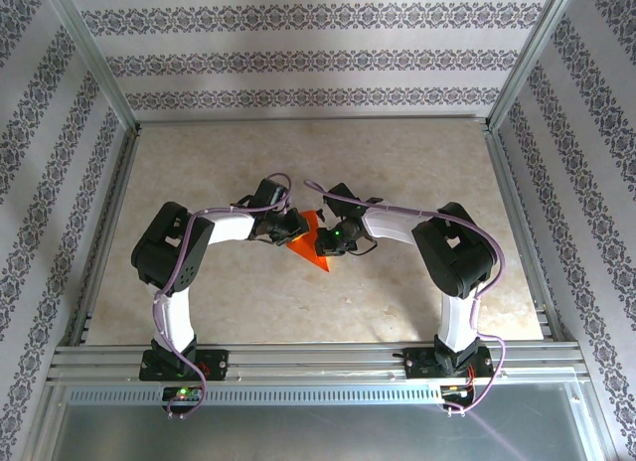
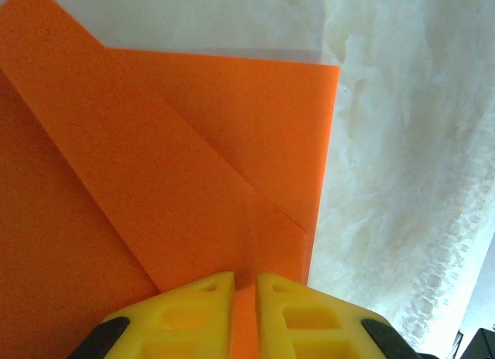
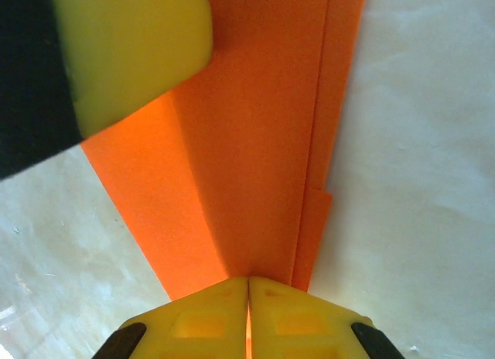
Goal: Fold a paper plane with a square sheet of paper (pick it up from the middle)
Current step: Fourth fold the wing at the center of the table.
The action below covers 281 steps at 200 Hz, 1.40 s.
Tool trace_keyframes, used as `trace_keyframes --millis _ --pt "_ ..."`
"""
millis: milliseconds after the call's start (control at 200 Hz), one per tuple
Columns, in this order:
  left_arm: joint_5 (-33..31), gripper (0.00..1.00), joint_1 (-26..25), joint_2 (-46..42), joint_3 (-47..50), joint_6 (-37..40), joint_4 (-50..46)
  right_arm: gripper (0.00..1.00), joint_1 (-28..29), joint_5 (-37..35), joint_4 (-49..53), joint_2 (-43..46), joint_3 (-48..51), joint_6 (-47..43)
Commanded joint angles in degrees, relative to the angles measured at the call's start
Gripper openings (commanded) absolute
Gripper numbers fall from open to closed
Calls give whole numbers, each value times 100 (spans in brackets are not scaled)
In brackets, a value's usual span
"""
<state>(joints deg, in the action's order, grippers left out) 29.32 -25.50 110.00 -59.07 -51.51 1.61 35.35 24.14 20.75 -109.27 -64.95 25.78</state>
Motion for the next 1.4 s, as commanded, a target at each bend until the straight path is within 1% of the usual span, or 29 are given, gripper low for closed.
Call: trace_keyframes --millis 0,145,340,480,710,1119,1269,1399 --pt "-240 15 -48 112 -117 -8 -473 10 -36 185 41 77 -176 -37" --pt "-335 15 -43 170 -171 -9 -718 9 -29 161 34 -135 -186 -2" --pt "-431 15 -45 266 -239 -46 -989 9 -3 284 59 -131 -9 -40" --pt "-526 15 -43 329 -296 -79 -1185 9 10 523 112 47 274 -106" --pt "-670 15 -45 409 -316 -157 -1369 9 103 590 201 383 741 -34" --pt "-776 15 -45 470 -272 -211 -1435 9 311 460 183 748 1353 155" --pt "-760 15 -49 487 -269 -233 -1396 9 357 445 219 844 1424 139" --pt "-708 15 -44 470 -307 -223 -1374 8 337 287 156 1071 1239 134"
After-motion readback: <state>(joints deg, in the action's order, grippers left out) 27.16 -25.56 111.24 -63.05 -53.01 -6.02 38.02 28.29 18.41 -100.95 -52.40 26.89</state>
